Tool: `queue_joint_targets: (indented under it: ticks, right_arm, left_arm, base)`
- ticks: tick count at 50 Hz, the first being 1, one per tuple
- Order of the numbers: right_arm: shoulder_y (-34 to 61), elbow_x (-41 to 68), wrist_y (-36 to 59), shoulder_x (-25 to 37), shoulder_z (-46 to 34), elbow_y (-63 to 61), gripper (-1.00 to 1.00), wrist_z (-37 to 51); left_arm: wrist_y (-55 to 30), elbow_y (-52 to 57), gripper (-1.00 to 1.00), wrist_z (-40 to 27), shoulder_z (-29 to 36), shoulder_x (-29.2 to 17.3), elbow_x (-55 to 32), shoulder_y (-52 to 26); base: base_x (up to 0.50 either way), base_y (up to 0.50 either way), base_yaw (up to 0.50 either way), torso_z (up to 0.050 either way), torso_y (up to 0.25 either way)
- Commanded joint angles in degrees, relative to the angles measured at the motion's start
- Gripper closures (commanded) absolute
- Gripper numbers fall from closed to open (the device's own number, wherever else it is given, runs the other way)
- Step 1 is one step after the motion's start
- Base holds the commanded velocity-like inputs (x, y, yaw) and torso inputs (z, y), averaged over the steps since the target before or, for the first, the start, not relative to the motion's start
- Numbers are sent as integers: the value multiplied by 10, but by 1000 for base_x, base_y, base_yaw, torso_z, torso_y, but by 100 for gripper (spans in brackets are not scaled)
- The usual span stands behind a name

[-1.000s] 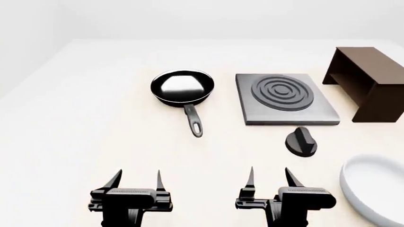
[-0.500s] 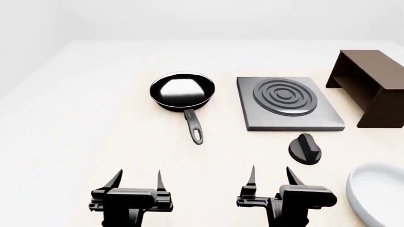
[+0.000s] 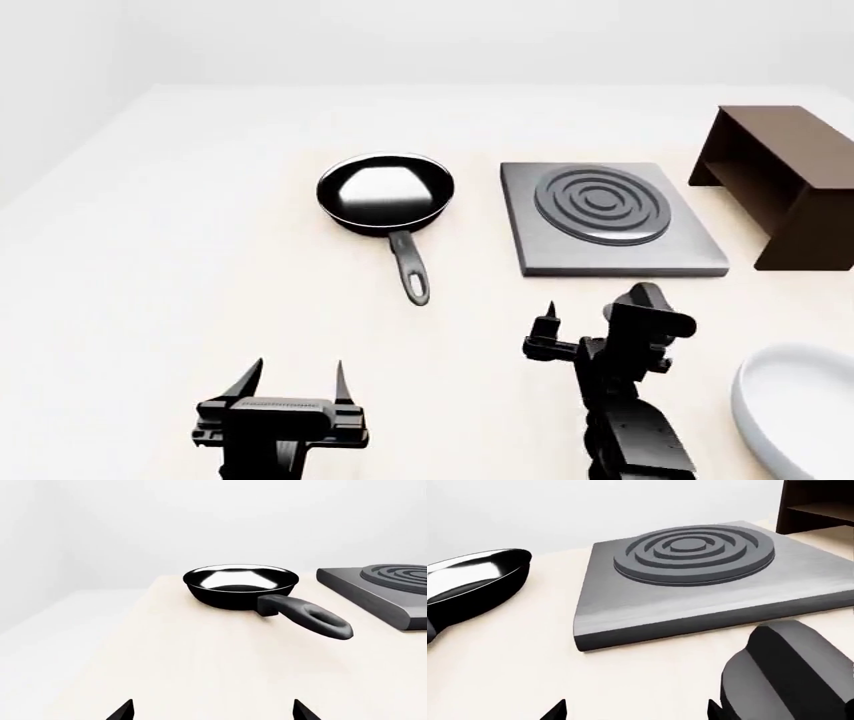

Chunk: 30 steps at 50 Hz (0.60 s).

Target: Turn on the stove.

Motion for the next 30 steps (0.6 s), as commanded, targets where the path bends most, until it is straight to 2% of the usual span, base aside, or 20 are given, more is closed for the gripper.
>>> queue_joint_targets:
  ticks: [1,7,14,18,30]
  right_arm:
    - [75,18,-21,-9,12,150,-100,-34]
    - [57,23,-8,-1,16,123,-100,-21]
    - [7,26,57,19,11,-22,-100,21]
    - [-12,31,69,24,12,-61,-100,29]
    - [-28,32,74,28,8,-95,-100,37]
  left_arm:
    - [1,-2,-100,-3,3,-2,-2,-2]
    - [1,-2,-100,-5,6,-3,-2,-1]
    - [3,-6,-100,-7,10,-4,-2,-3]
    - [3,-4,-100,-8,10,-5,-3,-2]
    - [6,-9,-100,-9,15,-6,-5,-3]
  base:
    - [0,0,0,0,0]
    - [0,0,0,0,0]
    - [0,0,0,0,0]
    - [0,0,0,0,0]
    - [0,0,0,0,0]
